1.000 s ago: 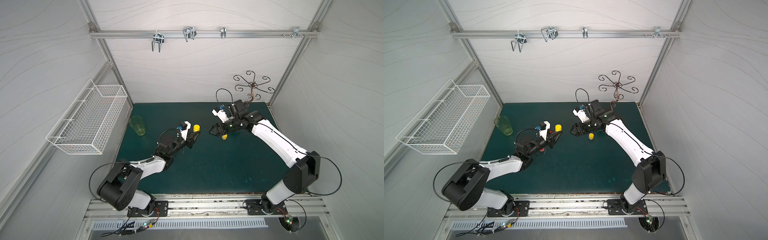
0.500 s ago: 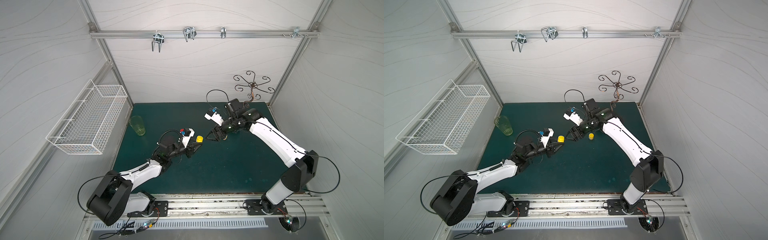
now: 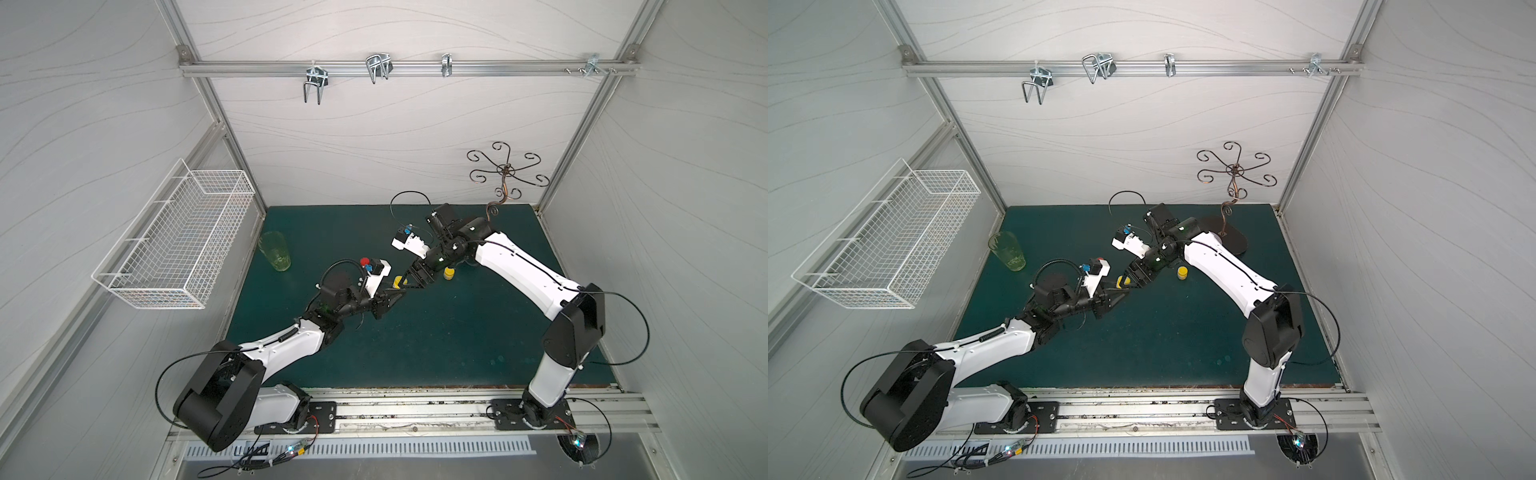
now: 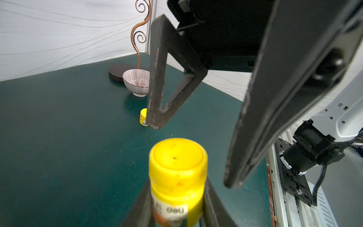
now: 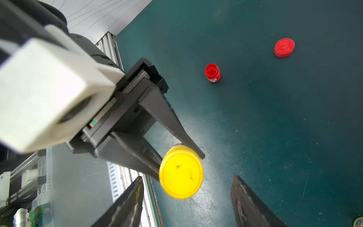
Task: Close the paint jar lid
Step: Screw the lid onto the paint jar.
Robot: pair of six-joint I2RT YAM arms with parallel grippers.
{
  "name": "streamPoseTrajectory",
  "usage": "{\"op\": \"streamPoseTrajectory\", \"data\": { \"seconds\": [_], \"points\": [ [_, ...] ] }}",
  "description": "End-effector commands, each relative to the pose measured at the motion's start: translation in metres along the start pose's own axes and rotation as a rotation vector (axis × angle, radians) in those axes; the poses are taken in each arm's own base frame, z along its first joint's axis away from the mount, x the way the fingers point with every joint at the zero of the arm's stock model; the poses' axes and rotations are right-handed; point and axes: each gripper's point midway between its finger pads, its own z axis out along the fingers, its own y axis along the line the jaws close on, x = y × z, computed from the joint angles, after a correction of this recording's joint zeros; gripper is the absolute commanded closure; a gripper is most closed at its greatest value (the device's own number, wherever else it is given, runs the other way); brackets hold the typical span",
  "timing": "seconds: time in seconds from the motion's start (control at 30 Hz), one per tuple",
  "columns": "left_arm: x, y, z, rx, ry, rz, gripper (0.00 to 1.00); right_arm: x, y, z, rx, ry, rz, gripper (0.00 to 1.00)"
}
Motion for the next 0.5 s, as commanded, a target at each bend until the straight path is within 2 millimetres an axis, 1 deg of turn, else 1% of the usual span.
{"op": "streamPoseTrajectory", "data": {
  "seconds": [0.0,0.07,0.1,0.33,0.47],
  "points": [
    [-0.031,-0.008,0.002,0.037,-0.074,0.079,0.93,0.001,0.000,0.004,-0.001,0.019,-0.013,0.31],
    [-0.031,-0.008,0.002,0.038,-0.073,0.076,0.93,0.000,0.000,0.006,-0.009,0.018,-0.014,0.33],
    [-0.031,-0.008,0.003,0.039,-0.074,0.077,0.93,0.001,0.000,0.007,-0.008,0.021,-0.014,0.36],
    [-0.031,-0.007,0.005,0.038,-0.070,0.075,0.93,0.000,0.001,0.014,-0.034,0.019,0.003,0.68],
    [-0.031,-0.003,0.008,0.027,-0.069,0.079,0.93,0.000,0.000,0.022,-0.038,0.016,0.037,0.72]
  ]
}}
